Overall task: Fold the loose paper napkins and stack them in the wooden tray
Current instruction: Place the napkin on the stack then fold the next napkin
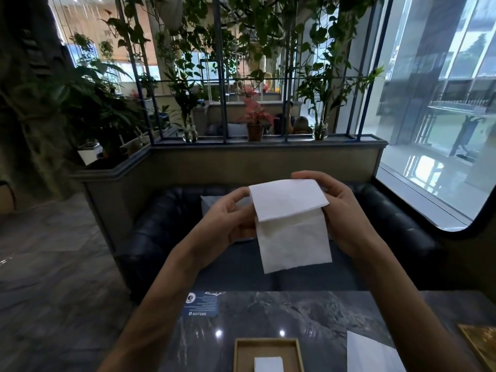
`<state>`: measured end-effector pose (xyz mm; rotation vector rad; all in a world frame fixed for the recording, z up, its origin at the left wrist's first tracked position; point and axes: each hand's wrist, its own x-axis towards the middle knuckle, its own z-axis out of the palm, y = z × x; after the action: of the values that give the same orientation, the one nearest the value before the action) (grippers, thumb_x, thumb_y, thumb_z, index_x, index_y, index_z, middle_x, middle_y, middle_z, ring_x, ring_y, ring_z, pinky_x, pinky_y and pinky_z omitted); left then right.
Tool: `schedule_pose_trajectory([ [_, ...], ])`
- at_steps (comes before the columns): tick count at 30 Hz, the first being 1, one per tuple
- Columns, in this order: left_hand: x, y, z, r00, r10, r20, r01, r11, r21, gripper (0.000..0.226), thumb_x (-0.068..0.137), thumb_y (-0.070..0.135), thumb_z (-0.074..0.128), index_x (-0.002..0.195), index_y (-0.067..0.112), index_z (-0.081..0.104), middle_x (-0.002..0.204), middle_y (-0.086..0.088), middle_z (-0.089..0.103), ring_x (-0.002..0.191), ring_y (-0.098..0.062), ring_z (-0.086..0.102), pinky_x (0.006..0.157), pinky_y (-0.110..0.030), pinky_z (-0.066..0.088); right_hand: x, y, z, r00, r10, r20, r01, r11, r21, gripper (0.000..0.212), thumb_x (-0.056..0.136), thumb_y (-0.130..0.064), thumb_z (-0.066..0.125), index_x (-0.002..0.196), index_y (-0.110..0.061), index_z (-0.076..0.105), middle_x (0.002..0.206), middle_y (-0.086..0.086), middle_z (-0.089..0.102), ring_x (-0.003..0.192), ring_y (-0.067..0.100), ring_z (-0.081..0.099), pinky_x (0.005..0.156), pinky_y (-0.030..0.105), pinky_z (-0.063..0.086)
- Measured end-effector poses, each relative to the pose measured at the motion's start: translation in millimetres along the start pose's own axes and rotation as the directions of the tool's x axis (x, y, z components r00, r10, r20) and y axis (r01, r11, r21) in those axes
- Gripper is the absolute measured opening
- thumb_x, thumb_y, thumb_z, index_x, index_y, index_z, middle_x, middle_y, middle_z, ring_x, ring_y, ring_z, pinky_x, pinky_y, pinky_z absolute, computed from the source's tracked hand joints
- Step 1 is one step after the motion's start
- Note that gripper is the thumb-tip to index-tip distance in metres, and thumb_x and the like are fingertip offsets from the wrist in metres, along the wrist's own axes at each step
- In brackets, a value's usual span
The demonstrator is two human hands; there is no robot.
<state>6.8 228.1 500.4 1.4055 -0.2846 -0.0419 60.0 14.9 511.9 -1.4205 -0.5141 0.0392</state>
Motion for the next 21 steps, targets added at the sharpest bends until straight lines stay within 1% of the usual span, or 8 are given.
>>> schedule_pose_trajectory([
  [3,-1.6,-7.7,2.8,1.000,-0.011,0.009,0.011,1.000,-0.014,0.044,0.088,0.023,0.064,0.130,0.009,0.059,0.114,-0.016,0.071,0.096,-0.026,0.072,0.090,-0.044,0.059,1.2,-4.8,-2.1,0.999,-0.047,-0.016,0.047,0.999,-0.019,0.023,0.098,-0.007,0.057,0.108,-0.021,0.072,0.098,-0.002,0.078,0.083,0.011,0.071,0.067,0.026,0.057],
  [6,-0.8,-7.3,6.3,0.998,-0.020,-0.054,0.017,0.999,-0.052,0.037,0.093,0.018,0.057,0.127,0.001,0.059,0.111,-0.016,0.071,0.093,-0.025,0.072,0.086,-0.041,0.059,2.7,-8.1,-4.7,0.995,-0.101,-0.015,0.100,0.993,-0.069,0.024,0.098,-0.007,0.056,0.104,-0.022,0.074,0.093,-0.001,0.077,0.080,0.012,0.068,0.063,0.025,0.056],
  [8,-0.4,-3.7,9.2,0.997,-0.029,-0.074,0.023,0.997,-0.076,0.033,0.099,0.016,0.051,0.127,0.001,0.059,0.109,-0.013,0.071,0.092,-0.023,0.071,0.085,-0.039,0.058,3.9,-9.2,-6.1,0.990,-0.140,-0.026,0.136,0.985,-0.104,0.026,0.099,-0.005,0.055,0.102,-0.022,0.075,0.088,-0.002,0.077,0.077,0.011,0.066,0.062,0.023,0.054],
  [11,-0.2,2.2,15.6,0.994,-0.052,-0.096,0.042,0.993,-0.108,0.038,0.101,0.030,0.046,0.123,0.005,0.063,0.108,-0.012,0.072,0.093,-0.025,0.070,0.085,-0.040,0.057,4.1,-10.4,-7.6,0.979,-0.198,-0.039,0.190,0.971,-0.146,0.029,0.100,-0.003,0.054,0.099,-0.021,0.076,0.090,-0.003,0.078,0.080,0.011,0.067,0.065,0.024,0.054],
  [14,0.7,5.3,19.9,0.991,-0.066,-0.115,0.061,0.997,-0.045,0.050,0.088,0.049,0.052,0.117,0.010,0.067,0.104,-0.013,0.074,0.088,-0.023,0.071,0.081,-0.037,0.059,2.8,-10.4,-9.3,0.967,-0.255,-0.023,0.246,0.949,-0.200,0.029,0.099,0.001,0.053,0.098,-0.018,0.075,0.094,-0.006,0.078,0.088,0.009,0.071,0.071,0.022,0.057],
  [16,1.1,6.7,21.5,0.992,-0.061,-0.113,0.059,0.998,-0.017,0.053,0.081,0.053,0.055,0.112,0.012,0.069,0.108,-0.014,0.074,0.090,-0.023,0.072,0.082,-0.037,0.059,1.9,-9.9,-10.5,0.964,-0.268,-0.003,0.261,0.942,-0.210,0.029,0.099,0.002,0.053,0.099,-0.016,0.075,0.095,-0.007,0.078,0.089,0.008,0.071,0.073,0.021,0.057],
  [19,0.3,9.0,22.1,0.994,-0.032,-0.109,0.026,0.998,-0.056,0.044,0.079,0.048,0.058,0.104,0.015,0.071,0.101,-0.008,0.077,0.087,-0.019,0.074,0.079,-0.034,0.062,2.3,-9.6,-14.1,0.962,-0.274,0.008,0.269,0.938,-0.217,0.031,0.099,0.002,0.052,0.096,-0.017,0.075,0.094,-0.008,0.077,0.089,0.008,0.071,0.072,0.020,0.056],
  [21,-0.5,8.4,21.2,0.994,0.030,-0.106,-0.033,0.999,-0.032,0.037,0.084,0.032,0.064,0.114,0.010,0.067,0.103,-0.008,0.076,0.091,-0.021,0.074,0.081,-0.034,0.061,1.8,-9.7,-16.1,0.961,-0.277,0.007,0.271,0.935,-0.230,0.037,0.099,0.002,0.052,0.090,-0.023,0.078,0.094,-0.007,0.076,0.090,0.008,0.070,0.073,0.022,0.057],
])
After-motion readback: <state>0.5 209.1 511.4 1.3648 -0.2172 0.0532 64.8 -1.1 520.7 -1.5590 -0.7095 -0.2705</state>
